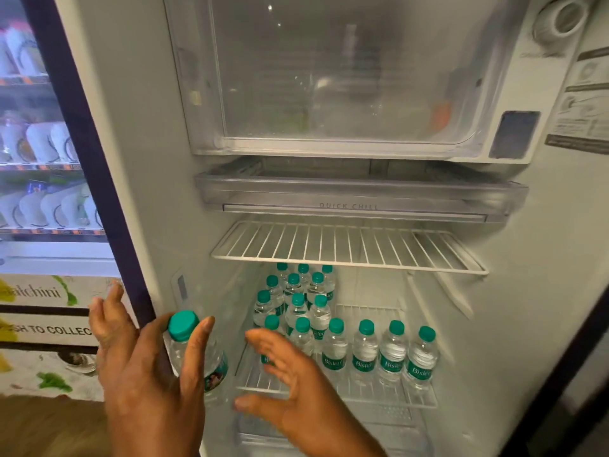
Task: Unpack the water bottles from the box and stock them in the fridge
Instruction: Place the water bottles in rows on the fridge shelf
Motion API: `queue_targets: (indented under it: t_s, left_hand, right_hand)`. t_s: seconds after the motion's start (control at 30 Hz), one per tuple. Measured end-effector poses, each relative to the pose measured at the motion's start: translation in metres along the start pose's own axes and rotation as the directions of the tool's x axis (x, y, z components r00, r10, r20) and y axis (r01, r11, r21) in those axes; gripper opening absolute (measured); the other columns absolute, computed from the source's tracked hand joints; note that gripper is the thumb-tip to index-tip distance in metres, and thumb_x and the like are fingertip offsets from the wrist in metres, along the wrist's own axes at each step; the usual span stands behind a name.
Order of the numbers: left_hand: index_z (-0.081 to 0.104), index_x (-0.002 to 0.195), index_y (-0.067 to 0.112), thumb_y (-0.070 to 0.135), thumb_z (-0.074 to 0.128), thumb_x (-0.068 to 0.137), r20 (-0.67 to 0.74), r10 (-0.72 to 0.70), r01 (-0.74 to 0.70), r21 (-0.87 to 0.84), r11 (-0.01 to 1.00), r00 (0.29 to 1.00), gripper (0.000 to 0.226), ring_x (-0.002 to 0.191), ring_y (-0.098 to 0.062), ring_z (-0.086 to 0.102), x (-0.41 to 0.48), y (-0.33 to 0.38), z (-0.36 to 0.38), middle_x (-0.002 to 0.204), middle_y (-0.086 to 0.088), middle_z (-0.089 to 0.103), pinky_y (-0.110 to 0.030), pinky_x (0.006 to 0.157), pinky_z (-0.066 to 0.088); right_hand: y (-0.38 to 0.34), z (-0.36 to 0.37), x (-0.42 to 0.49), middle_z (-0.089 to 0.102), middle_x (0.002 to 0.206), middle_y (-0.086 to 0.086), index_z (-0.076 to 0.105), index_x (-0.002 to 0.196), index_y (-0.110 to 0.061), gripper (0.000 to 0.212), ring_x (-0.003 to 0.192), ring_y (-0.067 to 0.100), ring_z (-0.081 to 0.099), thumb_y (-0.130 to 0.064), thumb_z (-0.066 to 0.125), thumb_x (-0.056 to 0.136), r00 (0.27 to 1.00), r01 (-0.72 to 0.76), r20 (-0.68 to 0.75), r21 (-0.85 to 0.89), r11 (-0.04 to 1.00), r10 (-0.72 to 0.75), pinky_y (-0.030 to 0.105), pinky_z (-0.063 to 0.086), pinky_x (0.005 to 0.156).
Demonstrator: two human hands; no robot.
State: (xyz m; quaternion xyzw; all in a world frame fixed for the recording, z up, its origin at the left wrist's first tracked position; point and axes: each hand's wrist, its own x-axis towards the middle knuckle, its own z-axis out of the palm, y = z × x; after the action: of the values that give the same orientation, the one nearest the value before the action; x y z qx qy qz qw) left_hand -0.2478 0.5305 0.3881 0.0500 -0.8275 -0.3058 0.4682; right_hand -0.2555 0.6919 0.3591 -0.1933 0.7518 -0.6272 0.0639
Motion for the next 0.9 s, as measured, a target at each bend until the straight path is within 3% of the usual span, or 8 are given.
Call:
queue_targets:
  t_s: [0.1, 0.23, 0.37, 0.5, 0.57, 0.67, 0.8, 0.9]
  left_hand:
    - [0.073, 0.106, -0.005, 0.051, 0.062, 0.087, -0.001, 0.059, -0.059, -0.039, 0.997, 0.998, 0.06, 0.159, -0.028, 0.019, -0.009, 0.009, -0.002, 0.166, -0.015, 0.034, -0.048, 0.12, 0.022]
    - [0.074, 0.106, 0.001, 0.054, 0.058, 0.086, 0.029, 0.115, -0.113, -0.081, 0.99, 0.993, 0.06, 0.158, -0.026, 0.022, -0.018, 0.024, 0.002, 0.163, -0.015, 0.038, -0.056, 0.121, 0.026]
    - [0.074, 0.112, 0.011, 0.061, 0.055, 0.085, 0.093, 0.162, -0.153, -0.099, 0.983, 0.982, 0.059, 0.16, -0.017, 0.015, -0.019, 0.033, 0.008, 0.166, -0.007, 0.033, -0.058, 0.121, 0.022]
    - [0.066, 0.133, 0.012, 0.059, 0.061, 0.084, 0.055, 0.238, -0.234, -0.066, 0.97, 0.97, 0.068, 0.16, -0.023, 0.013, -0.007, 0.037, 0.008, 0.17, -0.012, 0.025, -0.054, 0.124, 0.019]
    - [0.06, 0.14, 0.007, 0.049, 0.064, 0.089, -0.022, 0.253, -0.254, -0.039, 0.966, 0.967, 0.066, 0.16, -0.029, 0.013, 0.001, 0.037, 0.006, 0.17, -0.018, 0.021, -0.049, 0.126, 0.015]
    - [0.056, 0.143, 0.003, 0.026, 0.063, 0.098, -0.102, 0.241, -0.241, 0.011, 0.97, 0.965, 0.052, 0.16, -0.036, 0.01, 0.011, 0.027, 0.01, 0.17, -0.023, 0.014, -0.049, 0.125, 0.013]
    - [0.051, 0.148, 0.004, 0.016, 0.056, 0.101, -0.1, 0.215, -0.211, 0.047, 0.976, 0.971, 0.049, 0.16, -0.037, 0.005, 0.021, 0.007, 0.023, 0.17, -0.026, 0.009, -0.046, 0.127, 0.01]
    - [0.048, 0.151, 0.005, 0.01, 0.056, 0.103, -0.072, 0.18, -0.177, 0.046, 0.983, 0.981, 0.049, 0.16, -0.036, 0.004, 0.023, -0.005, 0.035, 0.171, -0.023, 0.006, -0.051, 0.127, 0.013]
  right_hand:
    - [-0.01, 0.014, -0.004, 0.047, 0.137, -0.035, 0.04, 0.135, -0.058, 0.074, 0.131, -0.005, 0.043, -0.037, 0.081, 0.077, 1.0, 0.022, 0.011, 0.004, 1.0, -0.022, 0.032, 0.035, 0.115]
    - [-0.014, 0.021, -0.009, 0.055, 0.134, -0.028, 0.042, 0.132, -0.058, 0.072, 0.128, -0.004, 0.049, -0.018, 0.076, 0.084, 0.991, 0.126, -0.065, 0.079, 0.989, -0.121, 0.027, 0.042, 0.11]
    - [-0.01, 0.021, -0.013, 0.058, 0.129, -0.029, 0.041, 0.133, -0.055, 0.068, 0.123, -0.004, 0.053, -0.016, 0.072, 0.087, 0.98, 0.154, -0.138, 0.092, 0.984, -0.14, 0.025, 0.045, 0.105]
    - [-0.007, 0.009, -0.006, 0.068, 0.118, -0.011, 0.051, 0.133, -0.035, 0.049, 0.109, 0.007, 0.065, -0.028, 0.068, 0.087, 0.962, 0.055, -0.273, 0.275, 0.96, 0.023, 0.024, 0.056, 0.086]
    - [-0.007, -0.008, -0.001, 0.072, 0.108, -0.01, 0.059, 0.125, -0.033, 0.041, 0.094, 0.009, 0.071, -0.04, 0.065, 0.085, 0.925, -0.013, -0.357, 0.324, 0.946, 0.134, 0.023, 0.057, 0.075]
    - [-0.003, -0.044, 0.013, 0.071, 0.103, -0.006, 0.064, 0.115, -0.032, 0.03, 0.079, 0.013, 0.073, -0.045, 0.063, 0.088, 0.863, -0.148, -0.37, 0.466, 0.872, 0.344, 0.025, 0.056, 0.059]
    - [0.013, -0.09, 0.042, 0.074, 0.099, 0.007, 0.065, 0.115, -0.028, 0.049, 0.075, 0.025, 0.073, -0.063, 0.064, 0.082, 0.794, -0.279, -0.353, 0.513, 0.812, 0.495, 0.034, 0.055, 0.062]
    - [0.024, -0.116, 0.066, 0.074, 0.087, 0.013, 0.065, 0.114, -0.014, 0.045, 0.063, 0.025, 0.07, -0.048, 0.07, 0.085, 0.771, -0.232, -0.365, 0.603, 0.764, 0.522, 0.035, 0.055, 0.059]
